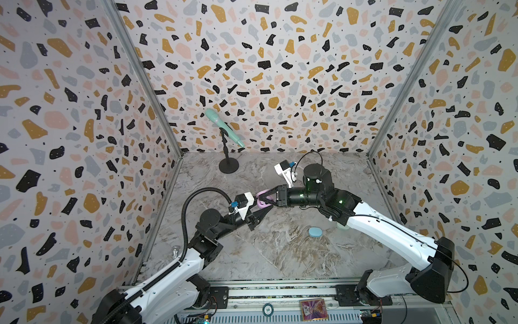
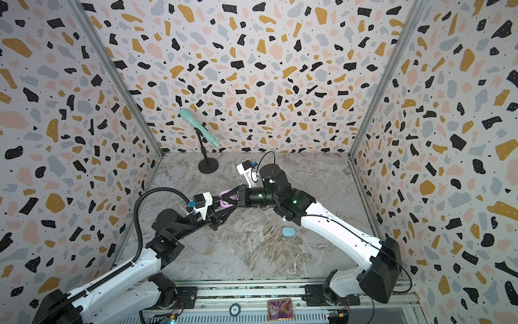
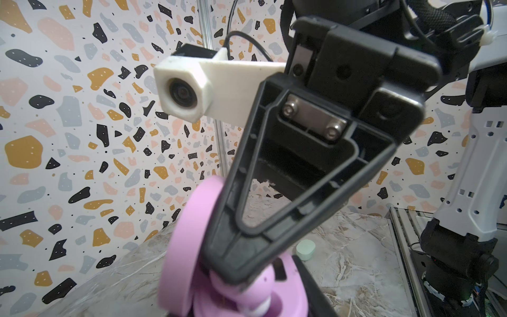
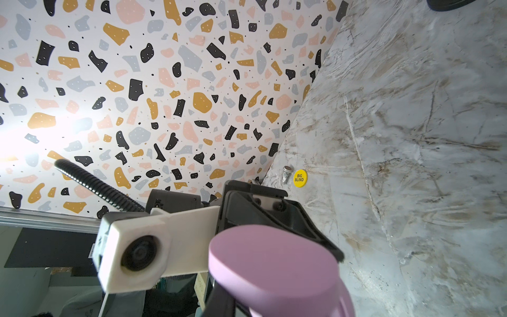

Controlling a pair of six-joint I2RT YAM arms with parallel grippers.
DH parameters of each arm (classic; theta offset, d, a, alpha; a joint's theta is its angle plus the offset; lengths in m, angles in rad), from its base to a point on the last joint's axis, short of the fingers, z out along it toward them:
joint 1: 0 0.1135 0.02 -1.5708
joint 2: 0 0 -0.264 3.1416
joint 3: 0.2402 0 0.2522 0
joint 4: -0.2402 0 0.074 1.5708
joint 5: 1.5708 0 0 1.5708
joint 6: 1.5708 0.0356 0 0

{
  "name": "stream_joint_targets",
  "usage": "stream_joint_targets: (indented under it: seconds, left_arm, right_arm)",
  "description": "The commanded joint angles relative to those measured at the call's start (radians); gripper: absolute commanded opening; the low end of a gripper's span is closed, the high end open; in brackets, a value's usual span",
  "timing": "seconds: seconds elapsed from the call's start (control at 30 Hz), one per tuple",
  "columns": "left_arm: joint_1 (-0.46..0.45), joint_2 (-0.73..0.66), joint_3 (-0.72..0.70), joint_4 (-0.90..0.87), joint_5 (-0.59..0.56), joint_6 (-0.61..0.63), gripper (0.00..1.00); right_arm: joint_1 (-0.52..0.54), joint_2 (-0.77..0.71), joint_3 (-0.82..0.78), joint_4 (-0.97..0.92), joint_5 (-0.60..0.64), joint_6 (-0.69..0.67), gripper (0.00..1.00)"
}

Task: Insert wireless bluetooth earbuds into charging case
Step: Insert the wireless bluetooth earbud into the charging case.

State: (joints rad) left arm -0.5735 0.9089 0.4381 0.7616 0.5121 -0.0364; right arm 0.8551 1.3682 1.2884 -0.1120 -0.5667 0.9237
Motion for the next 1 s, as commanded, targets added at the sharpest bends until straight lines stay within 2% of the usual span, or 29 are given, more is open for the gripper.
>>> stream_joint_targets:
  seconds: [0.0,0.17,0.57,0.63,0.83,0.97]
  left_arm:
    - [-0.006,-0.025,-0.001,0.115,-0.020,0.010,0.01]
    - [-0.006,-0.021,-0.003,0.126,-0.023,0.009,0.01]
    - [-0.008,-0.007,0.002,0.125,-0.040,0.020,0.01]
    - [-0.008,-0.007,0.002,0.127,-0.040,0.019,0.01]
    - [-0.008,-0.007,0.002,0.124,-0.040,0.019,0.02]
    - [-0.008,-0.012,0.000,0.120,-0.040,0.023,0.02]
  right_arm:
    - [0.003,-0.040,-0.011,-0.016,0.016,0.013,0.09]
    - [0.005,-0.038,-0.012,-0.013,0.012,0.017,0.13]
    - [0.013,-0.033,-0.017,0.001,-0.010,0.035,0.14]
    - [0.013,-0.032,-0.017,-0.018,-0.006,0.030,0.17]
    - [0.013,-0.038,-0.003,-0.034,0.013,0.023,0.35]
    - [0.013,-0.039,0.008,-0.053,0.022,0.016,0.39]
